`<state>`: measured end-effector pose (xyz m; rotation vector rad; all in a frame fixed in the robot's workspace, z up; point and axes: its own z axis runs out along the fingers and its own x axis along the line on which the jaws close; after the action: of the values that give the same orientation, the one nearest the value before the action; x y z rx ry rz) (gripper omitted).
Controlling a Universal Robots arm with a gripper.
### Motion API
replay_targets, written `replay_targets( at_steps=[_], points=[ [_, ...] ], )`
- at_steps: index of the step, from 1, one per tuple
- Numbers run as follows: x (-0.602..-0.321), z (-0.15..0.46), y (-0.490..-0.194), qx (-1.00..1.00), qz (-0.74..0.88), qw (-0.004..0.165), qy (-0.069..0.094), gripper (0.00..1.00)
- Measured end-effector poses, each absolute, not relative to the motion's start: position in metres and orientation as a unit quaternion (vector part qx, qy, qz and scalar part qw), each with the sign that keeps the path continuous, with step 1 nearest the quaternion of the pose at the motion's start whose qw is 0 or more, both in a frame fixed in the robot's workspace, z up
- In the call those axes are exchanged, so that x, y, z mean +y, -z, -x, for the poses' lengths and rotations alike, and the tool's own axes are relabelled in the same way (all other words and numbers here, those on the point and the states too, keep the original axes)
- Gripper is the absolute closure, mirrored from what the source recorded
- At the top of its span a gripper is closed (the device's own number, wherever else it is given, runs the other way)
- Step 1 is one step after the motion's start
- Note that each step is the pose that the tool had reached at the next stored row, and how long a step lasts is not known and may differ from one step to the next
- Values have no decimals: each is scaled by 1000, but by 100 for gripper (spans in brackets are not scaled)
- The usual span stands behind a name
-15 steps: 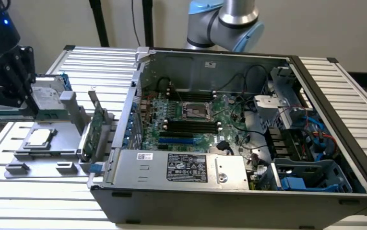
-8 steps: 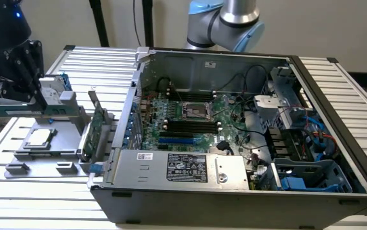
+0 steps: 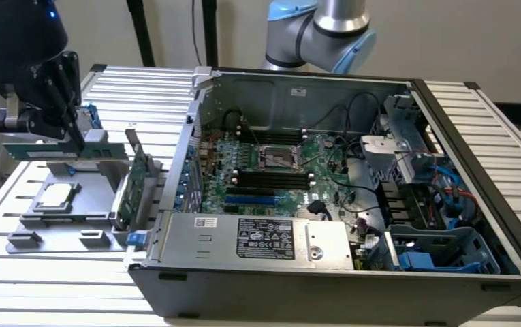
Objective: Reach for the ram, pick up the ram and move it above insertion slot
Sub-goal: 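Pick up the ram and move it above insertion slot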
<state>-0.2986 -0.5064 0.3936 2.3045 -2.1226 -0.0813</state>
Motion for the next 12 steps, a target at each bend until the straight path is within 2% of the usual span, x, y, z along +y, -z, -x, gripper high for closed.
replay_targets(
  at_steps=[12],
  points=[
    [-491, 275, -396, -677, -735, 3, 27, 88]
  ],
)
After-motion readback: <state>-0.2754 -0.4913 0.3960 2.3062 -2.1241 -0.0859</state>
